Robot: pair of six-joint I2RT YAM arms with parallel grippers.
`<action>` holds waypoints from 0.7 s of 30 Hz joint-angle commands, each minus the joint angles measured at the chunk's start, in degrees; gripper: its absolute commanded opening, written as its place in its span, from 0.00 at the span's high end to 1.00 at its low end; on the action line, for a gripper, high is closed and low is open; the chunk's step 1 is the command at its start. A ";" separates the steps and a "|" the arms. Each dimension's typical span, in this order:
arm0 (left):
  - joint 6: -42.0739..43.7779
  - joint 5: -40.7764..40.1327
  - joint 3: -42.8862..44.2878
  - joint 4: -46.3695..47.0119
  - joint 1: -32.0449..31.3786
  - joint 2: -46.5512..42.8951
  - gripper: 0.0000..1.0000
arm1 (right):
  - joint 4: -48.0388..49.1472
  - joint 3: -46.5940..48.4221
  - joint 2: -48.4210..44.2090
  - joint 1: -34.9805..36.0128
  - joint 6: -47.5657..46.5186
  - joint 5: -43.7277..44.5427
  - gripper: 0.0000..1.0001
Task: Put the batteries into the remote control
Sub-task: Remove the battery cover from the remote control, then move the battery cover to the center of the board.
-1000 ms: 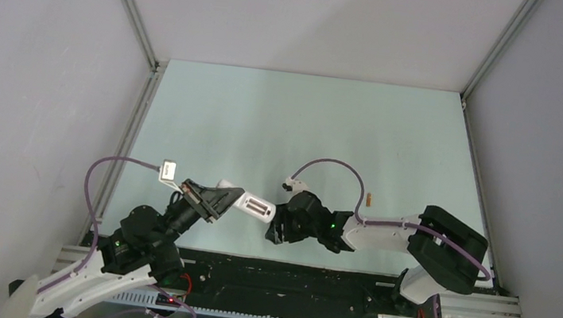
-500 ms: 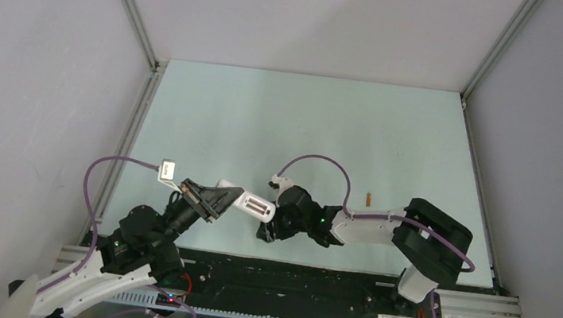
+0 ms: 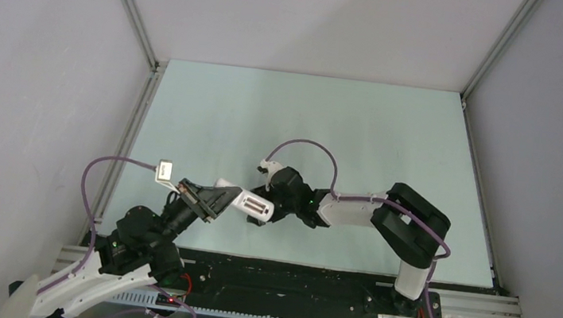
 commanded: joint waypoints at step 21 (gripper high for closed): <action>2.45 -0.79 3.62 1.18 0.32 1.42 1.00 | -3.68 5.83 5.97 -6.18 -4.62 -0.35 0.34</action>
